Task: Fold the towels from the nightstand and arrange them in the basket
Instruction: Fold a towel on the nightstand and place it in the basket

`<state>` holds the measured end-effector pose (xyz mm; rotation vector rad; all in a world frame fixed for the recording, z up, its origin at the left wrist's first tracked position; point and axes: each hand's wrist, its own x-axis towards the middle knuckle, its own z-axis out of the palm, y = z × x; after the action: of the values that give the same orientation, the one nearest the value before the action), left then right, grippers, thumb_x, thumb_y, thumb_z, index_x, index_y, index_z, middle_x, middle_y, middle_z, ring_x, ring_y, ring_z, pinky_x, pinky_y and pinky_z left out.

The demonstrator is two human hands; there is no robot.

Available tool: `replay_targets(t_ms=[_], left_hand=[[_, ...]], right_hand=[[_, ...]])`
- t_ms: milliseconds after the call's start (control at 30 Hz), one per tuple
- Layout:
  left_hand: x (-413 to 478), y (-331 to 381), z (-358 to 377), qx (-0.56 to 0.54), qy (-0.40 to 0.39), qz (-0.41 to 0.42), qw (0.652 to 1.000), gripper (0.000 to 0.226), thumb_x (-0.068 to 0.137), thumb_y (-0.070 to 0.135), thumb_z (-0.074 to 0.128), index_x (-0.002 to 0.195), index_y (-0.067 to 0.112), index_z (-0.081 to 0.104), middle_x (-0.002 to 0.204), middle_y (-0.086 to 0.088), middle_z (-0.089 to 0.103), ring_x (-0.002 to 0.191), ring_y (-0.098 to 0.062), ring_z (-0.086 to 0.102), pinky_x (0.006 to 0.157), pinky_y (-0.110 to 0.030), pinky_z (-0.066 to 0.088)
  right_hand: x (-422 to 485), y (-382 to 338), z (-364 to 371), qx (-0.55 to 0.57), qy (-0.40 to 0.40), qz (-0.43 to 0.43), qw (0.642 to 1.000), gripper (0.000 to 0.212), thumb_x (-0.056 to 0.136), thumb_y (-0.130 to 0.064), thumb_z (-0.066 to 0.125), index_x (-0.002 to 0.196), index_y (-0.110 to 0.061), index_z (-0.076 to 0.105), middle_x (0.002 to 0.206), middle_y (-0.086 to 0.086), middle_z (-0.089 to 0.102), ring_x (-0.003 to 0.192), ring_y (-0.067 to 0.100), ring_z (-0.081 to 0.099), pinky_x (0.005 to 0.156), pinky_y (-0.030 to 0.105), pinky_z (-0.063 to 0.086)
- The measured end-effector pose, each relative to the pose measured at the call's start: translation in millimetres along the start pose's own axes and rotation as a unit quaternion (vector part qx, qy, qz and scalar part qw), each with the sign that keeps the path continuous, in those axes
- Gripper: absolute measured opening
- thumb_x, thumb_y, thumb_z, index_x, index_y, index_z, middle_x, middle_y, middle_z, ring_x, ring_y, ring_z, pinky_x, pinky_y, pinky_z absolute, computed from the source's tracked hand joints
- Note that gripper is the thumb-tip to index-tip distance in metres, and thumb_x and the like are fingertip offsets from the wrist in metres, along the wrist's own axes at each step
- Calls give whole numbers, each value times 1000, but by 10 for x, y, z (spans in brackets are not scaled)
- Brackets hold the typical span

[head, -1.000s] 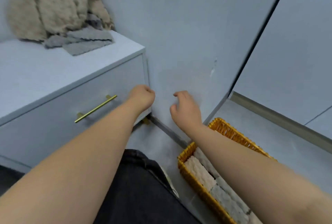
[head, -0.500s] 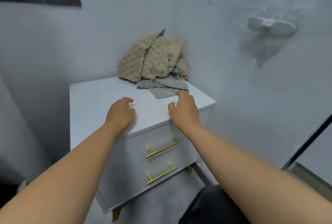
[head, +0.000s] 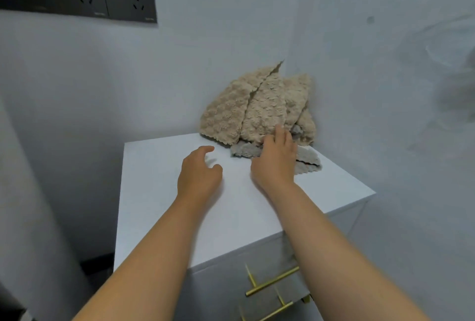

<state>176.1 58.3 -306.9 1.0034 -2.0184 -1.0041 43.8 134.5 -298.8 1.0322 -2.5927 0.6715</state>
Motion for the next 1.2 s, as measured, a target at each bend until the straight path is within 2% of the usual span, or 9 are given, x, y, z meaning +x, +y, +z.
replay_targets(t_ms=[167,233,367,500,633,733,800,900,1200], left_hand=[[33,-25,32,11,2,-3,1000,46,86,9,49,129,24,51,134,0,51,123,-18,47,91,-27,37],[34,-36,45,19,-3,-1,1000,45,86,9,49,129,23,51,135,1,50,124,-17,46,89,-25,35],[34,-31,29,-1,8,-4,1000,45,87,8,49,130,22,51,136,2,50,126,-15,44,91,-25,33],[-11,-11,2,-34,24,-10,999,46,88,6,48,131,21,50,135,3,50,127,-13,42,93,-23,31],[-23,-3,-3,-78,43,-16,996,47,87,4,46,131,20,50,135,5,50,127,-12,43,93,-22,31],[-28,-6,-1,-107,62,-19,992,47,87,3,46,131,19,49,134,5,52,125,-12,45,94,-22,31],[-18,-17,-16,-126,77,-26,989,46,88,2,46,130,18,49,131,4,53,122,-11,46,94,-21,32],[8,-19,-43,-162,93,-36,982,44,88,0,46,128,17,51,127,3,55,113,-9,48,91,-21,33],[81,-21,-160,-206,122,-7,971,51,88,5,55,133,24,44,133,7,46,123,-9,43,95,-23,34]], right_hand=[[14,74,17,59,-103,-14,993,69,90,-19,47,151,-17,13,151,12,31,138,29,23,110,42,20],[18,56,-7,28,-78,-26,996,63,91,-25,46,148,-16,21,139,10,46,132,29,32,105,44,24],[63,12,-126,-60,-61,-38,996,23,91,-38,45,93,-18,55,91,2,60,101,26,55,93,40,30],[87,13,-192,-77,-37,-9,996,34,90,-43,46,75,-15,58,79,3,62,84,25,55,90,38,33],[76,-53,-242,194,82,-32,977,30,85,-20,53,58,-14,44,67,2,46,69,22,46,68,33,38],[63,-227,-305,432,-35,32,901,23,87,-15,56,64,-13,56,70,2,55,67,22,54,66,35,46],[26,-327,-326,491,-144,57,857,12,90,-17,58,84,-17,69,82,-2,63,73,16,58,76,36,51],[-2,-363,-267,492,-229,29,840,34,92,-21,58,125,-17,61,124,-4,61,93,2,59,78,20,49],[9,-539,-874,589,-93,-70,800,45,91,-8,57,135,-10,51,130,-8,56,108,-7,56,84,6,45]])
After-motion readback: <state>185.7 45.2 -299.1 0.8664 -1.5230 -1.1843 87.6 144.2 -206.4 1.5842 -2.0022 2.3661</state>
